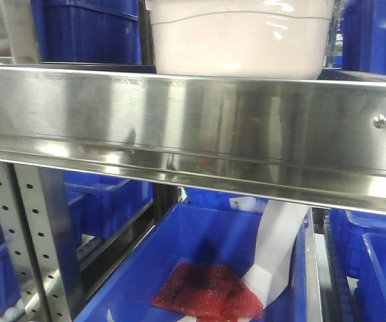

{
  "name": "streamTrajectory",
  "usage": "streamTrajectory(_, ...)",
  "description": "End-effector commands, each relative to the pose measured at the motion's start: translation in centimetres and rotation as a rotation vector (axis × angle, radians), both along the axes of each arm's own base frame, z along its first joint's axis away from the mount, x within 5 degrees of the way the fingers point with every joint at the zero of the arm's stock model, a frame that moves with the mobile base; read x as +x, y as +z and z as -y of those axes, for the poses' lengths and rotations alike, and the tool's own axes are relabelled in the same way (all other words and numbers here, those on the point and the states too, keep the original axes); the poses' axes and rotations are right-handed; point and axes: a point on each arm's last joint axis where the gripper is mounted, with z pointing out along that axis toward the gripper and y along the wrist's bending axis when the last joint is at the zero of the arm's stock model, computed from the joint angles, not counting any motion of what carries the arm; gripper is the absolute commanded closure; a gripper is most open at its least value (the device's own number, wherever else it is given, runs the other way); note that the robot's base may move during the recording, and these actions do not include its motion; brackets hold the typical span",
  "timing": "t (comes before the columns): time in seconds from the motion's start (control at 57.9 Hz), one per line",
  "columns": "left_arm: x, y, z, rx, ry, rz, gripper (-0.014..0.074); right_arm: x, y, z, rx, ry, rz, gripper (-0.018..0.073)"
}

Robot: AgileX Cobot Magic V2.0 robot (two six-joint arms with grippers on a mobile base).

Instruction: Grab white bin and place on right shelf

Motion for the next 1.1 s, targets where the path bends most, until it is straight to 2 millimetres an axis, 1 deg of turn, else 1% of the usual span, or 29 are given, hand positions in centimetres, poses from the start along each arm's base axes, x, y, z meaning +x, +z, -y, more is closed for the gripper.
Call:
streamTrajectory(0.0,-0.11,0.53,-0.07,-0.010,0.005,0.088,0.0713,-0.36,1.09,0.01,-0.005,-0.003,0.122,0.0491)
streamTrajectory(0.138,-0.11,0.53,-0.07,-0.010,0.005,0.088,0.0713,-0.35,1.07,0.01,-0.004,-0.003,0.120,0.0491)
streamTrajectory(0.293,-0.11,0.53,-0.07,-0.010,0.005,0.088,0.0713,-0.26,0.67,-0.01,0.001,0.001,0.074,0.0491)
streamTrajectory(1.088,-0.11,0.53,-0.07,-0.010,0.005,0.088,0.0713,-0.25,0.63,-0.01,0.002,0.001,0.070,0.0491)
